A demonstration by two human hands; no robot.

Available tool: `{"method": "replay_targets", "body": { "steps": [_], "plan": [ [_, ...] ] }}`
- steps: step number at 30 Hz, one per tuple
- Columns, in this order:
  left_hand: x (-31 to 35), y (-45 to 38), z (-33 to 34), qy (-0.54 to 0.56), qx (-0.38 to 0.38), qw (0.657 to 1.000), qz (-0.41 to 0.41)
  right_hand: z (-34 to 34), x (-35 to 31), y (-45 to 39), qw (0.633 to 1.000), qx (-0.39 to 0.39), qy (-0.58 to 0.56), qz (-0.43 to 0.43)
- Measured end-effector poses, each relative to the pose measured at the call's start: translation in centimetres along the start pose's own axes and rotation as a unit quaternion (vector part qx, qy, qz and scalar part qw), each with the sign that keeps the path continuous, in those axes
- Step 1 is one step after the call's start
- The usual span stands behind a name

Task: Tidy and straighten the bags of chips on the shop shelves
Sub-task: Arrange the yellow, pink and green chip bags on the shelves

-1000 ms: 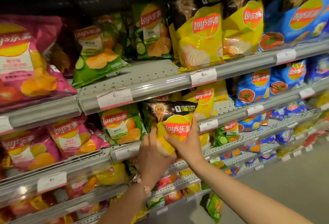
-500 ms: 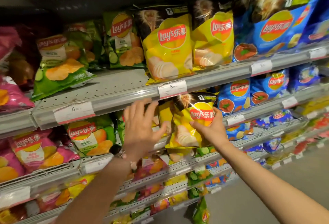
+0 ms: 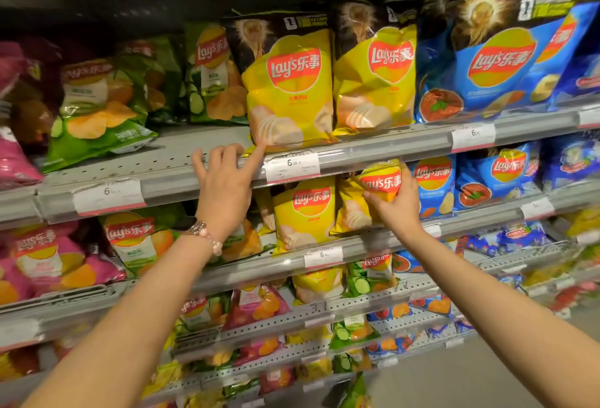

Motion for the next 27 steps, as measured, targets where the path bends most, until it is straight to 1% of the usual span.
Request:
{"method": "replay_targets", "body": {
  "steps": [2, 6, 8, 12, 19, 21, 25, 27],
  "plan": [
    [0.1, -0.1, 0.1, 0.000, -0.004, 1.000, -0.002, 0.8, -0.3, -0.8, 1.000, -0.016, -0.002, -0.010],
    [0.3, -0.1, 0.1, 0.001, -0.002, 1.000, -0.008, 2.0, 0.3, -2.0, 0.999, -0.046, -0.026, -0.003],
    [0.2, -0.2, 0.2, 0.004, -0.006, 1.000, -0.012, 2.4, 1.1, -2.1, 0.998, -0.059, -0.003, 0.002],
    [0.1, -0.2, 0.3, 0.020, -0.006, 1.000, -0.016, 3.3, 2.5, -1.9, 0.993, -0.117, 0.035, 0.001],
    [0.2, -0.2, 0.1, 0.016, 0.012, 1.000, -0.008, 3.4, 2.3, -1.8, 0.988, -0.139, 0.060, -0.006],
    [0.2, -0.2, 0.0, 0.011, 0.017, 1.000, -0.007, 3.2, 2.3, -1.3, 0.990, -0.133, 0.055, -0.011],
    [0.2, -0.2, 0.1, 0.008, 0.009, 1.000, -0.005, 2.4, 2.4, 0.9, 0.996, -0.042, 0.067, -0.041],
    [0.2, -0.1, 0.1, 0.003, -0.003, 1.000, 0.005, 2.8, 2.6, 2.2, 0.996, -0.024, 0.081, -0.042]
  ]
}}
Point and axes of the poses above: each hand's wrist, its own y-axis away from the middle knuckle, its own z-axis out of the palm, x = y × z, the point moved 7 cm from there along -y, towards the middle knuckle, and after that the axes turned 11 degrees about z, right-handed, at the moved point
